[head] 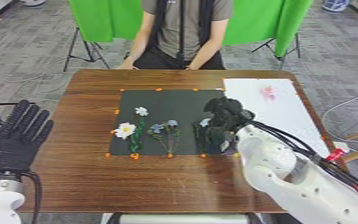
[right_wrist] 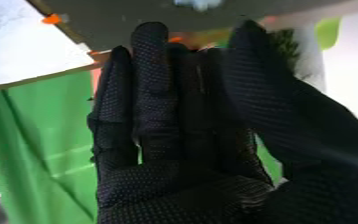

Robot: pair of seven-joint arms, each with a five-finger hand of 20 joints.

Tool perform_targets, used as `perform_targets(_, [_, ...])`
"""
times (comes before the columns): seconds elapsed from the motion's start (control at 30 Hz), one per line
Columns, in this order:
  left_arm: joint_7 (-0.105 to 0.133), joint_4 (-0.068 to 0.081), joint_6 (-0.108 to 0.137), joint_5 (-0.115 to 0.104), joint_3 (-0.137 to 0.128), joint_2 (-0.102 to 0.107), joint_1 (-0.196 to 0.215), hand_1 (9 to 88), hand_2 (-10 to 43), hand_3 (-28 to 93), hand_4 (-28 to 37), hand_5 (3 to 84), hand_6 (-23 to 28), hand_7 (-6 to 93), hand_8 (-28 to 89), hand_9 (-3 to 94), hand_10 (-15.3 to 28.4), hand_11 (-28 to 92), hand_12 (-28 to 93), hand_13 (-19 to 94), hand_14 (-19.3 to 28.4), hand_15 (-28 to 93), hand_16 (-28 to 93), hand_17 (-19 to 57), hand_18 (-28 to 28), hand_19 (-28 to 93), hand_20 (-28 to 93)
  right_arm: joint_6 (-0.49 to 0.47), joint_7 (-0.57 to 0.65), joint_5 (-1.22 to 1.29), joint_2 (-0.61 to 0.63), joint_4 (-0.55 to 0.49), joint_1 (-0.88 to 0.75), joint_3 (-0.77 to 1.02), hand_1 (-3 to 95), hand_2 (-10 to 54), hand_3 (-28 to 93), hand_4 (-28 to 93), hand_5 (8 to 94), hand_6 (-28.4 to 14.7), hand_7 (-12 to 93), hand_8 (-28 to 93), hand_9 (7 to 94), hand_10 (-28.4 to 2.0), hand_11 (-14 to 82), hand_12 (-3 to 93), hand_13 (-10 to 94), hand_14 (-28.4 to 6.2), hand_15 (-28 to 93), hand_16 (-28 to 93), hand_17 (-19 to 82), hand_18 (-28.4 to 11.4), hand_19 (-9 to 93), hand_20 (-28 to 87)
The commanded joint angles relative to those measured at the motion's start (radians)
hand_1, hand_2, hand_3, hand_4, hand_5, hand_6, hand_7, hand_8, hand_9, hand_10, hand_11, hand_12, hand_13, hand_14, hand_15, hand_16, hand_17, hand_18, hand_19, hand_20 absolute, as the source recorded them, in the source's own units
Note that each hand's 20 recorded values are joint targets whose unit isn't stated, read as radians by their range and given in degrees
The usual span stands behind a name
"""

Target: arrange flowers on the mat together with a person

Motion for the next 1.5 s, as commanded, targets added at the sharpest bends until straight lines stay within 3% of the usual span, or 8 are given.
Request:
perform_targets(0.03, [0.008, 0.004, -0.014, 0.01, 0.011, 0.0, 0.009, 24.8, 11.6, 70, -28.3, 42.3, 7.8, 11.7, -9, 35.1, 13.3, 15, 8, 24, 13.5, 23, -5, -5.3, 11.2, 27, 10, 0.0, -0.133, 0.474, -0.005, -0.102, -0.228, 0.377, 46.2, 4.1, 77, -28, 48.5, -1.9, 20, -13, 51.9, -13.7, 13.6, 17.6, 48, -10.5, 40, 19, 24, -16.1, 63, 25])
perform_targets(0.2, [0.012, 0.001, -0.02, 0.025, 0.0, -0.005, 0.019, 24.9, 11.7, 70, -28.3, 42.1, 7.5, 11.3, -9, 35.1, 13.3, 15, 8, 24, 13.3, 23, -5, -5.3, 11.2, 27, 10, -0.073, -0.27, 0.968, -0.078, -0.083, -0.375, 0.627, 44.7, 7.8, 77, -28, 44.2, -2.1, 20, -13, 45.2, -13.6, 10.4, 16.2, 41, -11.7, 31, 17, 20, -14.8, 52, 17])
perform_targets(0.23, [0.013, 0.006, -0.029, 0.019, 0.0, -0.007, 0.017, 24.5, 11.9, 70, -28.3, 42.0, 7.5, 11.3, -9, 35.1, 13.2, 15, 8, 24, 13.3, 23, -5, -5.3, 11.2, 27, 10, -0.086, -0.31, 1.061, -0.088, -0.07, -0.4, 0.661, 43.9, 7.3, 76, -28, 43.5, -2.0, 20, -13, 44.3, -13.4, 10.0, 16.0, 40, -11.9, 29, 16, 20, -14.7, 51, 16])
perform_targets(0.3, [0.015, 0.004, -0.02, 0.016, 0.001, -0.008, 0.019, 23.8, 12.6, 69, -28.3, 42.0, 7.5, 11.1, -9, 35.1, 13.2, 15, 8, 24, 13.1, 22, -5, -5.2, 11.2, 27, 10, -0.08, -0.356, 1.195, -0.112, -0.055, -0.44, 0.707, 42.9, 5.9, 75, -28, 42.7, -1.8, 20, -13, 43.3, -13.0, 9.3, 15.9, 38, -11.9, 27, 16, 18, -14.7, 49, 15])
perform_targets(0.47, [0.015, 0.006, -0.029, 0.018, 0.005, -0.013, 0.02, 23.3, 12.8, 69, -28.3, 41.9, 7.4, 10.9, -9, 35.1, 13.1, 14, 8, 24, 12.9, 22, -5, -5.1, 11.1, 27, 10, -0.086, -0.439, 1.334, -0.148, -0.052, -0.531, 0.793, 39.8, 1.1, 75, -28, 42.2, -1.5, 19, -13, 41.9, -12.1, 7.7, 15.8, 36, -12.4, 24, 17, 16, -14.7, 45, 13])
perform_targets(0.6, [0.02, 0.003, -0.033, 0.018, 0.003, -0.009, 0.023, 23.2, 12.8, 69, -28.3, 41.9, 7.5, 10.8, -9, 35.1, 13.1, 14, 8, 24, 12.9, 22, -5, -5.0, 11.1, 26, 10, -0.091, -0.49, 1.467, -0.154, -0.067, -0.6, 0.844, 32.4, 2.0, 74, -25, 41.6, -2.0, 15, -11, 40.9, -12.8, 5.3, 16.1, 34, -13.3, 20, 20, 15, -15.1, 41, 13])
perform_targets(0.77, [0.016, 0.003, -0.033, 0.021, -0.001, -0.011, 0.026, 23.0, 12.7, 69, -28.3, 41.8, 7.3, 10.9, -9, 35.1, 13.1, 14, 8, 24, 12.9, 22, -5, -5.0, 11.1, 26, 10, -0.087, -0.495, 1.456, -0.171, -0.085, -0.651, 0.88, 27.8, 4.7, 72, -23, 41.1, -2.5, 12, -9, 39.3, -13.4, 4.2, 16.2, 33, -14.0, 17, 22, 14, -15.7, 39, 14])
perform_targets(1.5, [0.008, 0.002, -0.027, 0.022, -0.004, -0.009, 0.022, 23.9, 11.8, 70, -28.3, 41.8, 7.4, 11.0, -9, 35.1, 13.0, 14, 8, 24, 12.7, 22, -5, -4.9, 11.1, 26, 10, -0.121, -0.496, 1.461, -0.191, -0.103, -0.682, 0.91, 28.6, 3.6, 72, -23, 41.0, -2.6, 12, -9, 38.8, -13.2, 4.1, 16.0, 33, -14.1, 15, 24, 13, -15.7, 38, 16])
